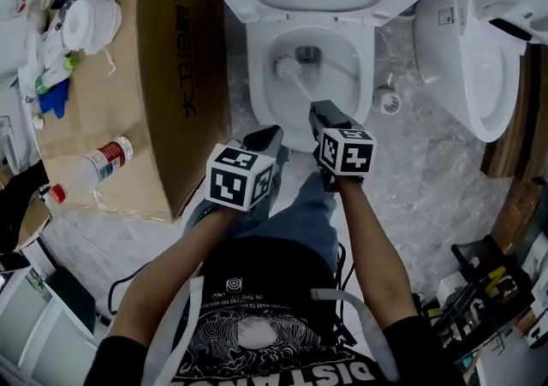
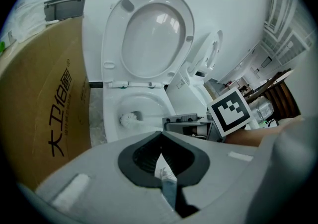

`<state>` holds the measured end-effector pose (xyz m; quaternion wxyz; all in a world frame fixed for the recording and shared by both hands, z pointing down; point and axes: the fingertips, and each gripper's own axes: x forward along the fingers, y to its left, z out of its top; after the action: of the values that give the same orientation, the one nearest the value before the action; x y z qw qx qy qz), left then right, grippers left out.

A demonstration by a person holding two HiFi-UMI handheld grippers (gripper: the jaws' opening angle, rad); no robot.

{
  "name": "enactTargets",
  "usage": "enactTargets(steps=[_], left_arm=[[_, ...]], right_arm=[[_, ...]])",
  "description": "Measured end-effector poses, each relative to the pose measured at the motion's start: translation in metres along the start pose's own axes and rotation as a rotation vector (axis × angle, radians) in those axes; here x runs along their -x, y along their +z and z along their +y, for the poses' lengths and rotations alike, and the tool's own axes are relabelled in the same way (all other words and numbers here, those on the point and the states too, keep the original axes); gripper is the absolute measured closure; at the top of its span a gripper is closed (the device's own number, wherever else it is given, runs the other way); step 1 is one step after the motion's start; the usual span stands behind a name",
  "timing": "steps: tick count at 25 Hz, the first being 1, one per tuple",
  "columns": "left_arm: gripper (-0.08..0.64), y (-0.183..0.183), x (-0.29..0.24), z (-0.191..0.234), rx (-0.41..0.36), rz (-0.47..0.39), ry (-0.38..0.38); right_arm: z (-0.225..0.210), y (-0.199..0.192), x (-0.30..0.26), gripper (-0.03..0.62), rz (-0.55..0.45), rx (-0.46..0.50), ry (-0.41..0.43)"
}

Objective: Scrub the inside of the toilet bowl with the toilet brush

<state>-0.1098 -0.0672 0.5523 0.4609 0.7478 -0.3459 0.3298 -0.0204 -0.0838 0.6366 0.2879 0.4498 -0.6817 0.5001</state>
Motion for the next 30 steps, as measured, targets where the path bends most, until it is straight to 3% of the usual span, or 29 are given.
enactTargets(steps=[6,18,30], left_arm=[[0.568,0.0,0.002,0.005,-0.012,0.018,0.004],[0.568,-0.001,0.001,-0.002,-0.023,0.023,0.001],[0.568,-0.008,-0.007,-0.03,0.0,0.0,-0.005]], right_arm=[[-0.003,0.023,-0.005,0.443,-0.029,0.026,-0.005],[-0.051,0.035,0.013,0.443,-0.071,-0.038,-0.093],[-0.074,-0.008,0.044,0.443,-0.017,-0.044,-0.116]])
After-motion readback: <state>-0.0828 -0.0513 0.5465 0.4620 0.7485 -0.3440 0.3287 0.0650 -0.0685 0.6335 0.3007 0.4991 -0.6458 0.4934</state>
